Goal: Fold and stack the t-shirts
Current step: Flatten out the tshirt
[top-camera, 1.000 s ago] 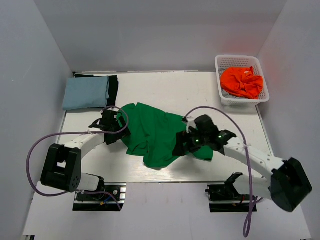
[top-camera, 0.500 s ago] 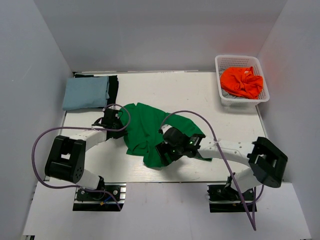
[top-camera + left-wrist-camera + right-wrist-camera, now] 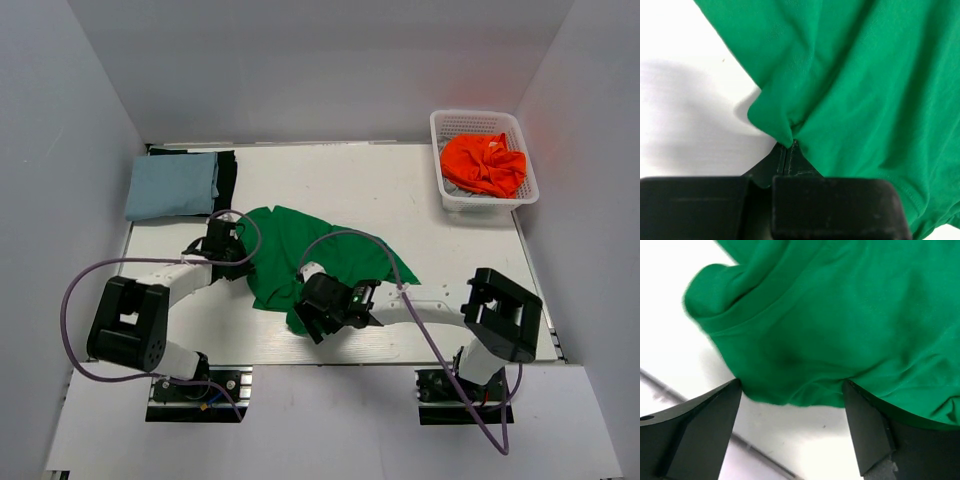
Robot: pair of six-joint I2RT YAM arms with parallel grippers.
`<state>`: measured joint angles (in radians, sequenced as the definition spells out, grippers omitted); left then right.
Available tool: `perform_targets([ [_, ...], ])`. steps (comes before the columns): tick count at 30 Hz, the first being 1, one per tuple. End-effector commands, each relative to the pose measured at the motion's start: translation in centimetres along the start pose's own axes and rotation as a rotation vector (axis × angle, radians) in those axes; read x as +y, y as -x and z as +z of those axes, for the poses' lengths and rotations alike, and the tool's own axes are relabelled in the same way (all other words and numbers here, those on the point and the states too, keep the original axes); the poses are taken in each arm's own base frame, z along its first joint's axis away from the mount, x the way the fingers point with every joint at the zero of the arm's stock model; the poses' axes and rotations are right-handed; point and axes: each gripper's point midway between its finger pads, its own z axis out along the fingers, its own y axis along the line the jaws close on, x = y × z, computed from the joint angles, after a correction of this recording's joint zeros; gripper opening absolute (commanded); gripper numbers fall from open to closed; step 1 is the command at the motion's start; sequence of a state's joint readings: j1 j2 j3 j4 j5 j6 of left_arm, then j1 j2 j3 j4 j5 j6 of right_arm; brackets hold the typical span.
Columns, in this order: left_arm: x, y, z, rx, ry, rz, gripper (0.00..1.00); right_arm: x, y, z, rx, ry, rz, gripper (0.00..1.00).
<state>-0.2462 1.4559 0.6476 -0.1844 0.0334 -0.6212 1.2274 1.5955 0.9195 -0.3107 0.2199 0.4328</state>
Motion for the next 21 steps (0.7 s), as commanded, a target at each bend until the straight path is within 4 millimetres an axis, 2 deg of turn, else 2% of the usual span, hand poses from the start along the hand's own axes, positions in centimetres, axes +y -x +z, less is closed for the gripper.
perform_targets([
  [1, 0.0, -0.1, -1.6, -0.024, -0.012, 0.016, 0.0, -0.4, 1.4, 0.8, -0.041, -0.059, 0.027, 0.86],
  [2, -0.2, 0.1, -1.8, -0.032, -0.018, 0.016, 0.0, -0.5, 1.2, 1.1, -0.037, -0.069, 0.025, 0.7],
  [4, -0.5, 0.5, -2.1, -0.049, -0.03, 0.017, 0.0, -1.5, 0.6, 1.3, -0.018, -0.124, 0.048, 0.52],
  [5, -0.5, 0.6, -2.4, -0.053, -0.032, 0.017, 0.0, -1.8, 0.6, 1.2, -0.019, -0.141, 0.055, 0.37],
  [8, -0.9, 1.5, -2.9, -0.078, -0.036, 0.017, 0.0, -2.9, 0.5, 0.0, -0.039, -0.187, 0.077, 0.15],
  [11, -1.9, 2.5, -3.7, -0.109, -0.069, 0.018, 0.0, -3.4, 1.4, -1.9, -0.083, -0.196, 0.09, 0.0],
  [15, -2.9, 3.3, -5.0, -0.146, -0.118, 0.031, 0.0, -4.0, 2.9, -4.8, -0.157, -0.202, 0.098, 0.0],
  [16, -3.5, 4.1, -5.9, -0.177, -0.14, 0.032, 0.0, -4.3, 3.0, -5.3, -0.17, -0.21, 0.099, 0.0],
  [17, -3.5, 4.1, -6.2, -0.178, -0.141, 0.032, 0.0, -4.5, 3.7, -6.7, -0.212, -0.203, 0.118, 0.0],
  [21, -5.8, 5.5, -8.9, -0.235, -0.245, 0.067, 0.0, -6.2, 4.8, -9.2, -0.302, -0.254, 0.13, 0.0],
])
